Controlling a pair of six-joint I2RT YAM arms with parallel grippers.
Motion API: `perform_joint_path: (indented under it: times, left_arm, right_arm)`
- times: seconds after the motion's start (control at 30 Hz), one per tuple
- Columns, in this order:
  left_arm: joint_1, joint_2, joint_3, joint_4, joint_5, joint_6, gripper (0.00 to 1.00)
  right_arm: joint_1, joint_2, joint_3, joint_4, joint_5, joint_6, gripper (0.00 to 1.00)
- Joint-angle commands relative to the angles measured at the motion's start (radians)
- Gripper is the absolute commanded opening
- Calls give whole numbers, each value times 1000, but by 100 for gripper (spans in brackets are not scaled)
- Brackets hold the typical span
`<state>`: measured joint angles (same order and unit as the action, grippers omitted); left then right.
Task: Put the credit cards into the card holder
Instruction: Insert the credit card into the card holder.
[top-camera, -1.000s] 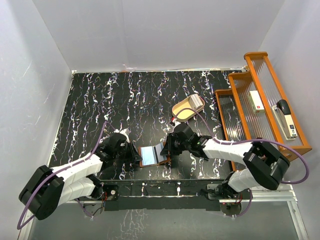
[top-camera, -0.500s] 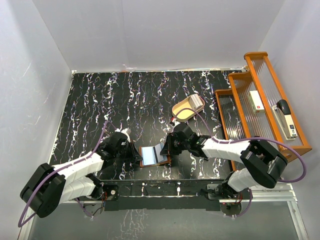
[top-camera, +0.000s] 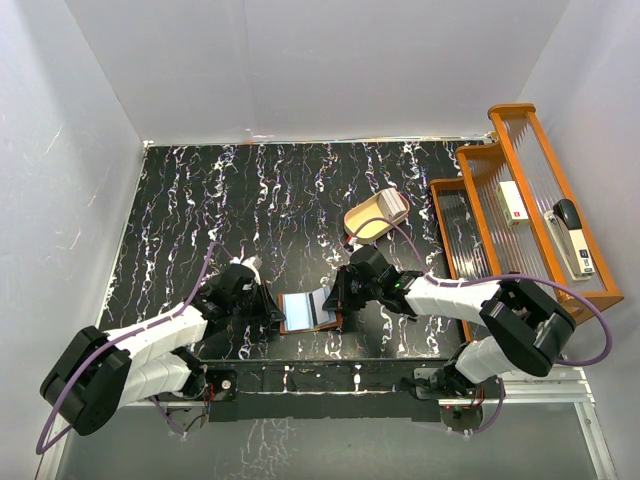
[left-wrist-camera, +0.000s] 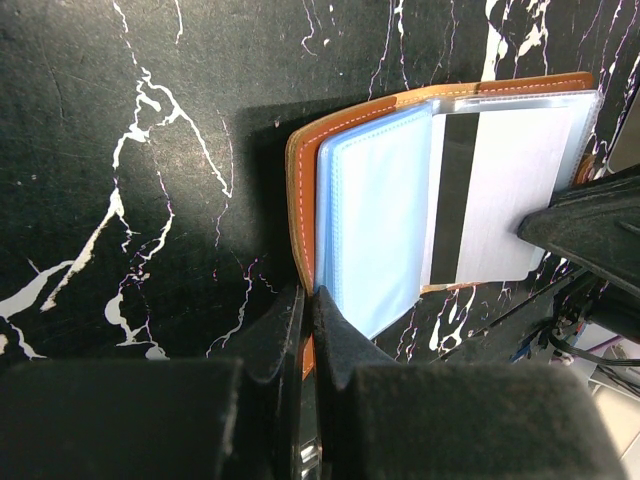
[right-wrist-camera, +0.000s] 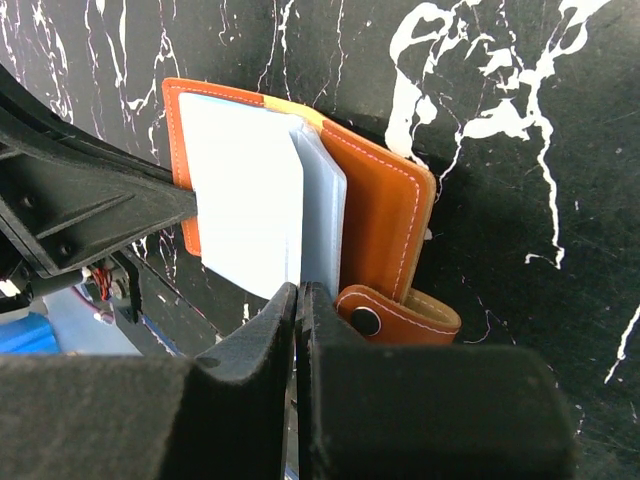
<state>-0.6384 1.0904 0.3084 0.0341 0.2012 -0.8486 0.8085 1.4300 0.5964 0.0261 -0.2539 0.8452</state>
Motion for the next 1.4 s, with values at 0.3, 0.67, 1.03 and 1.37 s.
perform_joint_path:
  times: [0.3, 0.67, 1.03, 1.37]
  left_arm:
    - [-4, 6, -3, -30, -4, 2, 0]
    - [-4, 16, -16, -14, -9, -1, 0]
    - [-4, 9, -8, -12, -8, 1, 0]
    - [-4, 11, -13, 12, 16, -24, 0]
  right_arm:
    - [-24, 41, -29, 64, -41, 2, 0]
    - [-31, 74, -19, 94, -96, 2, 2]
    - [-34, 92, -11, 119, -128, 2, 1]
    - [-34, 78, -31, 128, -110, 50, 2]
